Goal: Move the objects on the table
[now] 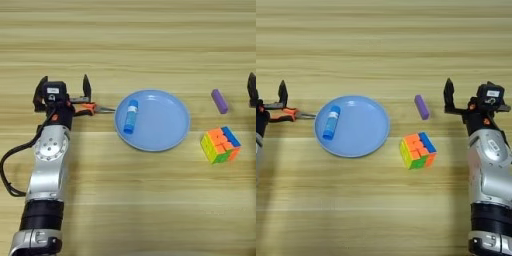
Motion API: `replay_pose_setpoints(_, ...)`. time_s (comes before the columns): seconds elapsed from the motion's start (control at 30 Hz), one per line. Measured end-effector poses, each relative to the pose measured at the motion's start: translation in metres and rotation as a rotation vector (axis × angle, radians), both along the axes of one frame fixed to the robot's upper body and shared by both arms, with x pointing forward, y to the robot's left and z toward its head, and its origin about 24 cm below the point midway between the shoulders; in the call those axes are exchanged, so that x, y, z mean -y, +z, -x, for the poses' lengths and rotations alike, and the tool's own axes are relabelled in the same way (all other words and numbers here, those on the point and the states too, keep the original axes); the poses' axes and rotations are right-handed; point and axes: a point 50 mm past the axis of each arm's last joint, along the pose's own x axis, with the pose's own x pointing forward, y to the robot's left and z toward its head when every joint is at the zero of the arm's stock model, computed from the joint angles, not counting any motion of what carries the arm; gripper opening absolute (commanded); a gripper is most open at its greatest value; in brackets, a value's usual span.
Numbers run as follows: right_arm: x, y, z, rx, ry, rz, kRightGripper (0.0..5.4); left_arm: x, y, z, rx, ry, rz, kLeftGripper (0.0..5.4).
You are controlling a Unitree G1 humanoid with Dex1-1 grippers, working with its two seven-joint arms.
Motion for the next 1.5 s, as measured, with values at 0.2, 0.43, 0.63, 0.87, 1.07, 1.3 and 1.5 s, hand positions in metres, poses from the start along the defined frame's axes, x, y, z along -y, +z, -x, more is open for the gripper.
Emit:
replay_pose_setpoints(0.2, 0.000, 0.000, 0.000, -0.001, 0.000, 0.000, 5.40, 0.000, 0.000, 0.000, 0.001, 0.000, 0.000, 5.35)
replay_pose_setpoints(0.43, 0.000, 0.000, 0.000, -0.001, 0.000, 0.000, 5.40, 0.000, 0.000, 0.000, 0.001, 0.000, -0.001, 5.35)
replay_pose_setpoints(0.63, 0.000, 0.000, 0.000, -0.001, -0.001, -0.001, 5.40, -0.002, -0.002, 0.002, -0.004, -0.002, -0.013, 5.35)
replay_pose_setpoints(0.87, 0.000, 0.000, 0.000, -0.001, -0.001, -0.001, 5.40, -0.004, -0.002, 0.005, 0.001, -0.032, -0.064, 5.35)
replay_pose_setpoints(1.07, 0.000, 0.000, 0.000, -0.001, -0.002, -0.001, 5.40, 0.003, -0.003, 0.009, -0.002, -0.122, -0.060, 5.35)
replay_pose_setpoints(1.3, 0.000, 0.000, 0.000, -0.001, -0.003, -0.001, 5.40, 0.013, -0.005, 0.021, -0.013, -0.337, -0.087, 5.35)
replay_pose_setpoints(1.5, 0.001, 0.000, 0.000, 0.000, -0.009, -0.003, 5.40, 0.025, -0.005, 0.035, -0.019, -0.527, -0.113, 5.35)
